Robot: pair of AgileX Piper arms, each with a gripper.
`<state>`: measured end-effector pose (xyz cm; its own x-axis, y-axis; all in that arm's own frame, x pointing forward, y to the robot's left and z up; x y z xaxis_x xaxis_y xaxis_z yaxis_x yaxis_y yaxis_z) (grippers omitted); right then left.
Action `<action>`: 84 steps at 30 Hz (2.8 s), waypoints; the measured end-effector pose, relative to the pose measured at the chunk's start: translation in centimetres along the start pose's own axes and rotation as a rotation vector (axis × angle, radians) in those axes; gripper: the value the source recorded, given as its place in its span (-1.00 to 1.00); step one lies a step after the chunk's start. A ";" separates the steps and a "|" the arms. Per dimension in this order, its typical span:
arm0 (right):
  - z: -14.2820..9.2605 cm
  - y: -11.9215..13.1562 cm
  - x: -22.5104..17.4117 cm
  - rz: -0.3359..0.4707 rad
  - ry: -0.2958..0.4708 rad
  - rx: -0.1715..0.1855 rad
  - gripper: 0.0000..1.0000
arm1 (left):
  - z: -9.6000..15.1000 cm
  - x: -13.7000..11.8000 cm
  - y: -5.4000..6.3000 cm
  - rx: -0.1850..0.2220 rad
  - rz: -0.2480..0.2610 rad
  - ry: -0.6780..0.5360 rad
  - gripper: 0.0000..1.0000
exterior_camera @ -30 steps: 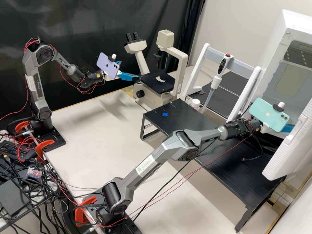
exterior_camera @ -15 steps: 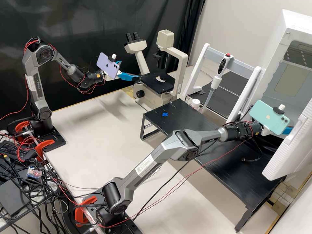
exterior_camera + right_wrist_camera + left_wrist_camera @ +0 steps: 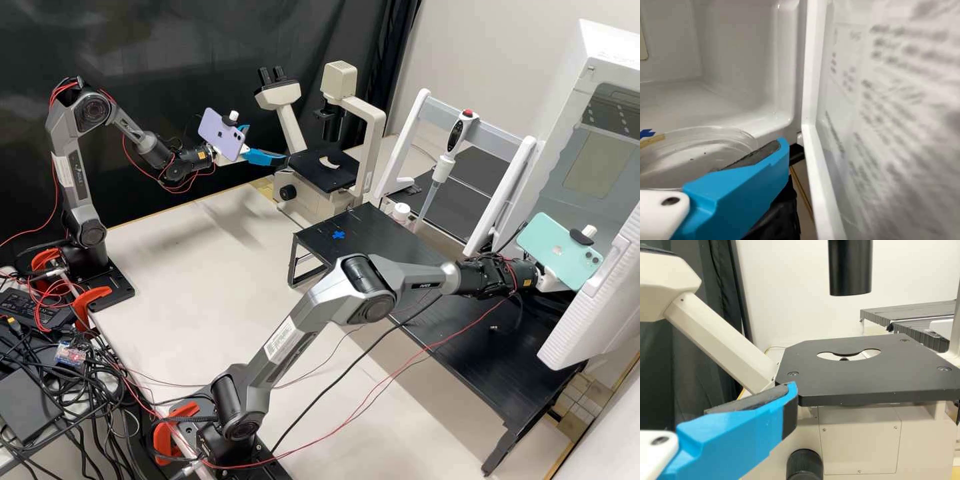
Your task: Move the petri dish to the microscope
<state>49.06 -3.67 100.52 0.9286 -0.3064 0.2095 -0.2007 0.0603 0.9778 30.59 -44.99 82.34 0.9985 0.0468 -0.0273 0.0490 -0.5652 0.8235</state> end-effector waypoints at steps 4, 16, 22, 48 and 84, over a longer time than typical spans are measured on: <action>0.6 -0.1 -2.3 -0.016 0.034 0.007 -1.00 | 0.0 0.0 0.0 0.000 0.000 0.000 1.00; -2.7 -0.9 -17.1 0.029 0.368 0.117 -1.00 | 0.0 0.0 0.0 0.000 0.000 0.000 1.00; -5.3 -3.3 -23.8 -0.039 0.548 0.103 -1.00 | 0.0 0.0 0.0 0.000 0.000 0.000 1.00; -14.8 -13.0 -33.1 -0.380 0.995 0.029 -1.00 | 0.0 0.0 0.0 0.000 0.000 0.000 1.00; -23.3 -25.8 -29.5 -0.517 0.926 -0.083 -1.00 | 0.0 0.0 0.0 0.000 0.000 0.000 1.00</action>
<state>34.12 25.91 69.25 0.7774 0.5269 -0.3436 0.2759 0.2052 0.9390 30.59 -44.99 82.34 0.9985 0.0468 -0.0273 0.0490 -0.5652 0.8235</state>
